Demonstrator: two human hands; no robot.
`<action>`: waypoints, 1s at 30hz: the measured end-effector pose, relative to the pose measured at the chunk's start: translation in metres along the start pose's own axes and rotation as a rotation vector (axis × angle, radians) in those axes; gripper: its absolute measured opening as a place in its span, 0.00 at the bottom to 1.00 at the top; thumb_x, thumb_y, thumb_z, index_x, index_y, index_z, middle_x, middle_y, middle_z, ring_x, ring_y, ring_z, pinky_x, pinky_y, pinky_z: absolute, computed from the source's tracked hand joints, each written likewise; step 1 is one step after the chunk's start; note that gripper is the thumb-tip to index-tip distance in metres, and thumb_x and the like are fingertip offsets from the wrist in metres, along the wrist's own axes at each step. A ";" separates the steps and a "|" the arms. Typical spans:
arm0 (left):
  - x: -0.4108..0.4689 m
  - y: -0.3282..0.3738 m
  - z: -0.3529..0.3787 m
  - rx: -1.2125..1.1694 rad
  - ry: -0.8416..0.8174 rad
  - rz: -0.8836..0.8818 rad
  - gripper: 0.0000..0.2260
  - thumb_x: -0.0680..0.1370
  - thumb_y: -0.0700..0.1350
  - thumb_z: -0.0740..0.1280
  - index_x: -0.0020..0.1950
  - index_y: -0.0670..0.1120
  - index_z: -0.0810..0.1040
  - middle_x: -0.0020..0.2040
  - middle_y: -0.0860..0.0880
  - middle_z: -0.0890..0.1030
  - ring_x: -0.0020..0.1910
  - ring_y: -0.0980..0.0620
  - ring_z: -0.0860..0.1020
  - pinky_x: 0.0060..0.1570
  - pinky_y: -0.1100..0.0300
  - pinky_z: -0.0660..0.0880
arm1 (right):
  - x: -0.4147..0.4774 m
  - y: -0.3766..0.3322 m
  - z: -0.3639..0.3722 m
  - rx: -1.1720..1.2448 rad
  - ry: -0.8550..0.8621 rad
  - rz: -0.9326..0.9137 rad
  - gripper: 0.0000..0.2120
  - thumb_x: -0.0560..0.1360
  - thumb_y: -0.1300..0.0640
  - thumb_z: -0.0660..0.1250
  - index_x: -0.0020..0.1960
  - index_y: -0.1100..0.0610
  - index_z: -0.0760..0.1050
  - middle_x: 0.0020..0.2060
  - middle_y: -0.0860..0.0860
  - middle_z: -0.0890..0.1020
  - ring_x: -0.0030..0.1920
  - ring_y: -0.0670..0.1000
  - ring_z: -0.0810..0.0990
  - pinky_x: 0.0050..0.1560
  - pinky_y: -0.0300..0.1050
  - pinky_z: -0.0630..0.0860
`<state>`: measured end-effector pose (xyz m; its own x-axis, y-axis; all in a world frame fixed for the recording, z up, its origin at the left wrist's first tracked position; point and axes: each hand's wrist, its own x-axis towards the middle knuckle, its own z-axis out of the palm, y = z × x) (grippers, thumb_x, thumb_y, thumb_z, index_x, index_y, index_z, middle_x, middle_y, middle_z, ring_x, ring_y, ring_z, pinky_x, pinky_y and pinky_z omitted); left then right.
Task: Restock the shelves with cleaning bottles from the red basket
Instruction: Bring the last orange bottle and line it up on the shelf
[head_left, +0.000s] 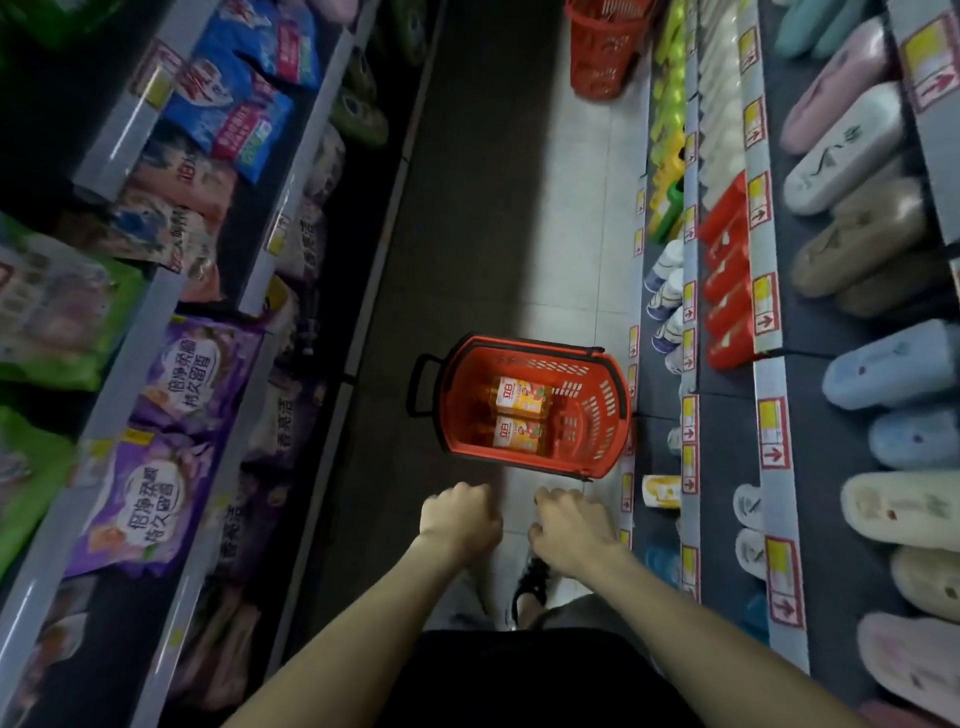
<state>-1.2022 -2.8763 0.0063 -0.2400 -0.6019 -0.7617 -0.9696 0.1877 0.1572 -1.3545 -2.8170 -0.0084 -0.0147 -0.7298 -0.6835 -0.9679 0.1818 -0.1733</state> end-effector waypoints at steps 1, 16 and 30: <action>0.010 0.000 -0.002 -0.007 -0.018 -0.007 0.16 0.80 0.50 0.64 0.65 0.48 0.79 0.63 0.43 0.82 0.63 0.38 0.80 0.59 0.50 0.74 | 0.011 0.002 -0.001 -0.004 -0.018 -0.003 0.17 0.81 0.50 0.61 0.66 0.58 0.73 0.63 0.57 0.80 0.64 0.61 0.79 0.59 0.54 0.76; 0.189 -0.044 -0.039 -0.074 -0.135 -0.045 0.17 0.80 0.57 0.64 0.62 0.50 0.82 0.61 0.46 0.84 0.61 0.40 0.82 0.55 0.51 0.74 | 0.194 0.020 -0.030 -0.105 -0.166 0.029 0.20 0.81 0.50 0.61 0.69 0.58 0.73 0.66 0.57 0.80 0.64 0.60 0.78 0.62 0.52 0.73; 0.380 -0.035 0.047 -0.023 -0.164 -0.064 0.17 0.81 0.47 0.64 0.70 0.45 0.76 0.66 0.43 0.81 0.65 0.40 0.80 0.59 0.51 0.76 | 0.370 0.084 0.061 -0.074 -0.196 0.087 0.18 0.79 0.51 0.64 0.66 0.55 0.75 0.59 0.55 0.84 0.60 0.59 0.83 0.59 0.50 0.78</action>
<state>-1.2573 -3.0749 -0.3186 -0.1680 -0.4773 -0.8626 -0.9840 0.1337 0.1177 -1.4262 -3.0316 -0.3188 -0.0571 -0.5701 -0.8196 -0.9810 0.1845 -0.0600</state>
